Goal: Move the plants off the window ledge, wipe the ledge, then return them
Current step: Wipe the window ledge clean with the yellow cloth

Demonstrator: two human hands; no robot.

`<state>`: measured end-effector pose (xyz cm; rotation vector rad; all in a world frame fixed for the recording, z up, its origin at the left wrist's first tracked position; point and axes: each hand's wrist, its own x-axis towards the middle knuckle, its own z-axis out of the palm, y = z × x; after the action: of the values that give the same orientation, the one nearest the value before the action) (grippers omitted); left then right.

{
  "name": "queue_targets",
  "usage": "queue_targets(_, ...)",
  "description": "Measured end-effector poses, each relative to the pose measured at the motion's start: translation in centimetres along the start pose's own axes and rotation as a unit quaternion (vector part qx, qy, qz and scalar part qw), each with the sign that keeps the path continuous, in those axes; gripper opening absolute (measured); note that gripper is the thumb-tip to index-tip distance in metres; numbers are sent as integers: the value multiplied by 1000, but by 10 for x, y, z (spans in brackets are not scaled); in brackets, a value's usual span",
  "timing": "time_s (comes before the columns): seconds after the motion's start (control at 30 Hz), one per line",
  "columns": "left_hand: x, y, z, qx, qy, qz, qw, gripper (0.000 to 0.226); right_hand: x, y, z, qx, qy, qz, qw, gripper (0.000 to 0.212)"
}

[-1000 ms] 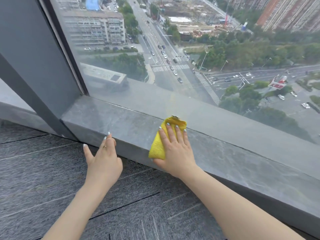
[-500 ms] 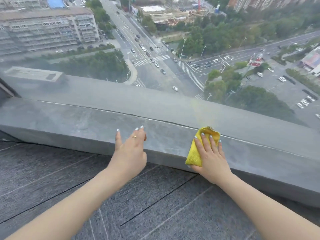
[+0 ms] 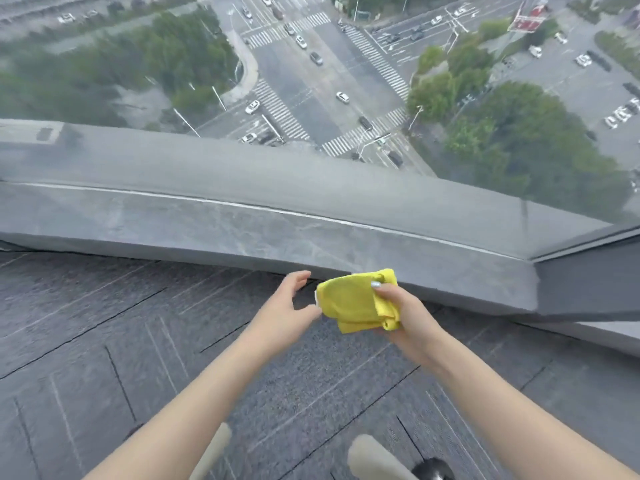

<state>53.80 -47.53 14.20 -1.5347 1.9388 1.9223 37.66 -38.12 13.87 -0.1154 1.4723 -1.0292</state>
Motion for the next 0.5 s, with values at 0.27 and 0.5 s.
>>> queue_targets(0.27, -134, 121, 24, -360, -84, -123, 921, 38, -182, -94, -24, 202, -96, 76, 972, 83)
queue_targets(0.5, -233, 249, 48, -285, -51, -96, 952, 30, -307, -155, -10, 46, -2, -8, 999, 52)
